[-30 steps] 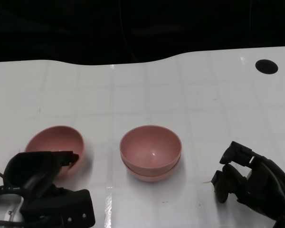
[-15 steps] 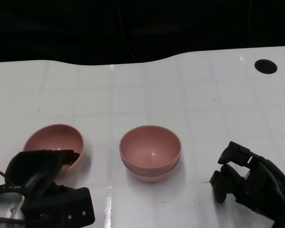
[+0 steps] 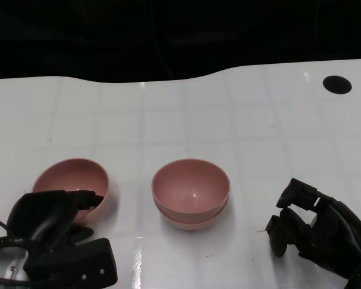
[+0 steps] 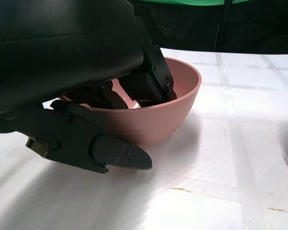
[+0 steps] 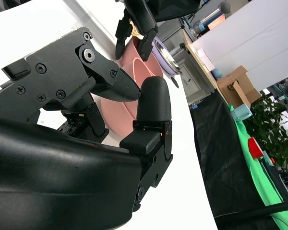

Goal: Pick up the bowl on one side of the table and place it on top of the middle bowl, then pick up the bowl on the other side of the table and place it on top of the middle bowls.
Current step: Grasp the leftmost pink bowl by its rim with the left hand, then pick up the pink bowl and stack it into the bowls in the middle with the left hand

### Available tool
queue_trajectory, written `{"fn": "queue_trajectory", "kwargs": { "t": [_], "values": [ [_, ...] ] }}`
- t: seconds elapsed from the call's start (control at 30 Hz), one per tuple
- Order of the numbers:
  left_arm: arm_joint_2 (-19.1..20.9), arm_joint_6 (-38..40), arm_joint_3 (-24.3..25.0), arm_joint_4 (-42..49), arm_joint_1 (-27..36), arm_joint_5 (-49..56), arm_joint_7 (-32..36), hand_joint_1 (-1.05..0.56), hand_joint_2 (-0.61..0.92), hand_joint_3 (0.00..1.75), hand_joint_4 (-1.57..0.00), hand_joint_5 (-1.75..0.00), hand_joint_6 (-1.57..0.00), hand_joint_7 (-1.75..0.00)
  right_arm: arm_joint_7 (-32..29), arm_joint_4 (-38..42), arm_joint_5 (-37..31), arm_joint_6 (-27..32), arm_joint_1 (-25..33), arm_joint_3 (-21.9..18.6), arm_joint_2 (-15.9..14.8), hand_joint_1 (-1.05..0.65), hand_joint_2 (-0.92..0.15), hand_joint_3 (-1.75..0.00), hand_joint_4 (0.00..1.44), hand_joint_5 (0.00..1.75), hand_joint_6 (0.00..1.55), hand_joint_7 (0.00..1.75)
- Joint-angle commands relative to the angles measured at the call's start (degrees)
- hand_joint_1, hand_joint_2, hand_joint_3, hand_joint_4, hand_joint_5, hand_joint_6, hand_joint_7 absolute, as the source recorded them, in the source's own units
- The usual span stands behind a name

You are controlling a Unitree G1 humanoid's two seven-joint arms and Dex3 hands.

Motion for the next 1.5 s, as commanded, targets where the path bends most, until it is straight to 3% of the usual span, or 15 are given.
{"fn": "queue_trajectory", "kwargs": {
  "t": [0.03,0.1,0.27,0.3,0.33,0.37,0.4,0.53,0.77,1.13,1.5],
  "values": [
    [-0.41,-1.52,0.21,2.91,0.55,-2.37,1.01,-0.06,0.92,0.26,-1.13,-0.16,-1.09,-0.10,-0.19,-1.10,-0.07,0.44,0.75,-0.36,-0.55,-0.20,-0.53,-1.19,0.91,1.75,0.71,1.63],
    [-0.37,-1.96,0.24,3.15,0.55,-3.25,0.89,-0.02,0.92,0.26,-0.99,-0.63,-1.19,-0.05,-0.24,-1.20,-0.28,0.25,0.85,-0.30,-0.55,-0.21,-0.52,-1.19,0.91,1.75,0.72,1.63],
    [-0.53,-3.07,0.18,3.92,0.68,-4.17,3.00,-0.02,0.92,0.28,-0.90,-1.12,-1.34,-0.07,0.69,-0.51,-0.44,-0.48,0.69,-0.23,-0.79,-0.22,-0.53,-1.19,0.91,1.75,0.72,1.63],
    [-0.71,-3.71,0.22,4.57,0.62,-4.39,3.93,-0.02,0.91,0.36,-0.79,-1.48,-1.18,-0.57,0.74,-0.46,-0.46,-0.42,0.67,-0.23,-0.85,-0.22,-0.53,-1.19,0.91,1.75,0.71,1.63],
    [-0.82,-4.41,0.23,5.14,0.55,-4.62,4.71,-0.03,0.90,0.42,-0.76,-1.61,-0.94,-1.07,0.72,-0.45,-0.48,-0.40,0.67,-0.26,-0.84,-0.22,-0.53,-1.18,0.91,1.75,0.71,1.63],
    [-0.86,-5.18,0.25,5.67,0.47,-4.87,5.31,-0.03,0.89,0.46,-0.74,-1.68,-0.79,-1.40,0.75,-0.41,-0.48,-0.44,0.65,-0.29,-0.82,-0.22,-0.53,-1.18,0.91,1.75,0.71,1.63],
    [-0.82,-5.94,0.30,6.02,0.39,-5.16,5.64,-0.04,0.89,0.48,-0.73,-1.72,-0.69,-1.61,0.84,-0.33,-0.40,-0.48,0.62,-0.35,-0.78,-0.22,-0.53,-1.18,0.91,1.75,0.72,1.62],
    [-0.47,-7.05,0.30,6.26,0.17,-5.67,6.16,-0.07,0.84,0.56,-0.71,-1.74,-0.59,-1.74,1.15,0.06,-0.33,-0.70,0.40,-0.46,-0.75,-0.22,-0.53,-1.18,0.91,1.75,0.72,1.62],
    [-0.08,-7.20,0.46,4.98,0.45,-6.00,5.62,-0.07,0.81,0.62,-0.71,-1.75,-0.58,-1.75,1.15,0.02,-0.43,-0.56,0.38,-0.50,-0.81,-0.21,-0.54,-1.17,0.91,1.75,0.72,1.62],
    [2.46,-3.15,1.88,-8.35,2.62,-5.60,-0.64,-0.06,0.74,0.73,-0.71,-1.75,-0.58,-1.75,1.49,0.35,-1.29,-0.93,0.35,-0.48,-0.67,-0.21,-0.54,-1.18,0.91,1.75,0.72,1.63],
    [2.82,-2.23,2.73,-12.82,2.77,-5.38,-2.03,-0.05,0.72,0.77,-0.71,-1.75,-0.58,-1.75,1.65,0.61,-1.39,-1.05,0.16,-0.59,-0.46,-0.21,-0.53,-1.19,0.92,1.75,0.71,1.63]
  ]
}}
